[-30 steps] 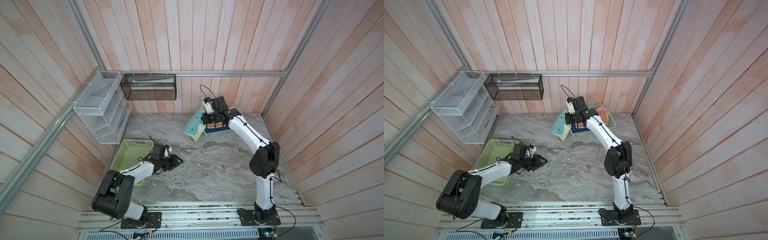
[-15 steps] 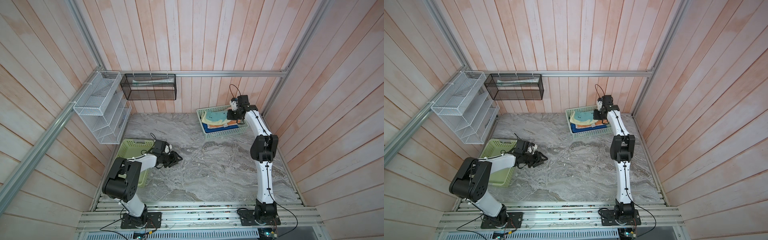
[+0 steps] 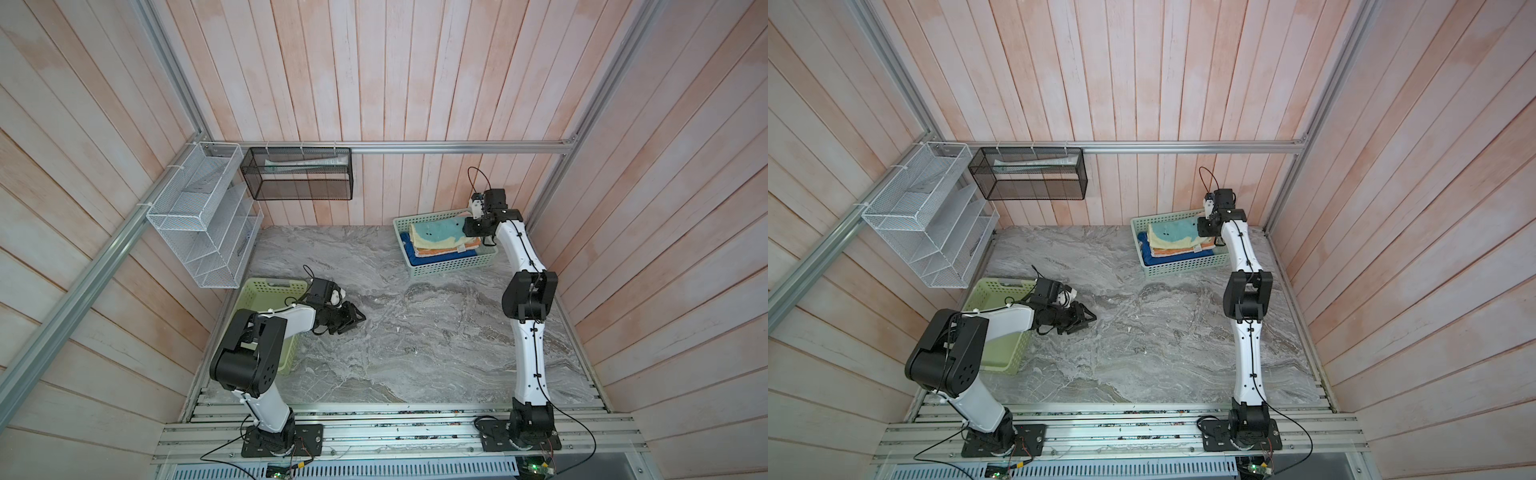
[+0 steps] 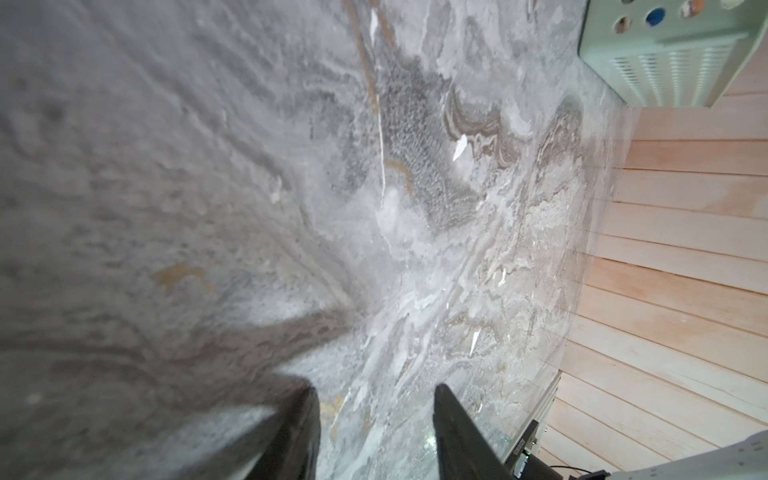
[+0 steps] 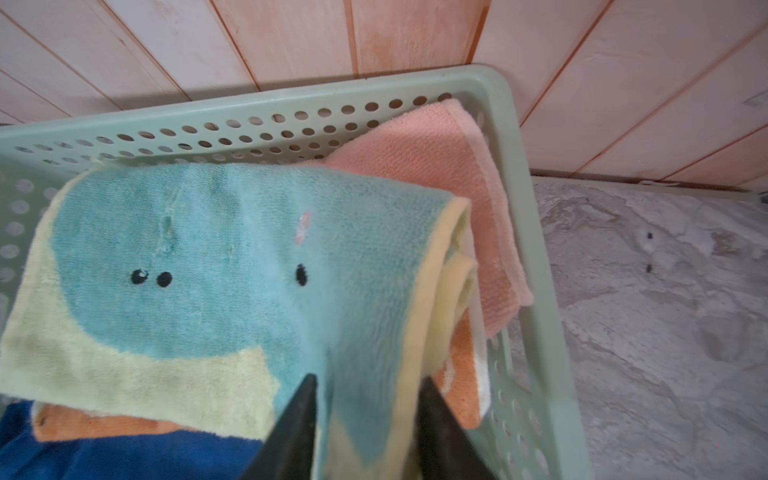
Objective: Fold and stack the towels
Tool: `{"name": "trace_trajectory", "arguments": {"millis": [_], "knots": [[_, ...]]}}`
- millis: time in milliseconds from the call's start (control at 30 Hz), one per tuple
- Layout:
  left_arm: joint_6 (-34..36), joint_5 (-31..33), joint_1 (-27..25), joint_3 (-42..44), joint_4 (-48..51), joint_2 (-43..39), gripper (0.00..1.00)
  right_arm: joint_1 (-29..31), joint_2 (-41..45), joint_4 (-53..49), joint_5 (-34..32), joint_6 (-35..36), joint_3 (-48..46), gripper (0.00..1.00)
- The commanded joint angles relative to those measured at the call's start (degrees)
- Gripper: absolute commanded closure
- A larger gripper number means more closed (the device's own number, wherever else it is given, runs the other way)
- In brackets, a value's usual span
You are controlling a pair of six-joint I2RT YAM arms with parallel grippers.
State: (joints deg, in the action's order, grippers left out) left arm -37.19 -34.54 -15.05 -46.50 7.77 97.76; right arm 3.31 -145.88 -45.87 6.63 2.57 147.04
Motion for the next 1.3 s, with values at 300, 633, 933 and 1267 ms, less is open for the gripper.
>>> {"name": "trace_trajectory", "arguments": {"millis": [300, 633, 933, 1267], "knots": [[15.5, 8.9, 0.0, -9.0, 10.3, -14.8, 0.51, 4.7, 23.4, 8.6, -8.1, 2.1, -22.0, 0.4], [28.3, 29.9, 0.8, -15.6, 16.7, -30.3, 0.34, 12.0, 61.0, 31.5, -13.9, 2.4, -66.4, 0.38], [32.1, 44.1, 2.2, -6.6, 11.6, -41.4, 0.06, 10.4, 96.4, 57.0, -25.1, -3.6, -107.8, 0.1], [27.8, 48.0, 10.7, 20.6, -22.6, -42.3, 0.0, 0.9, 101.3, 81.6, -22.7, -7.0, -138.1, 0.02]]}}
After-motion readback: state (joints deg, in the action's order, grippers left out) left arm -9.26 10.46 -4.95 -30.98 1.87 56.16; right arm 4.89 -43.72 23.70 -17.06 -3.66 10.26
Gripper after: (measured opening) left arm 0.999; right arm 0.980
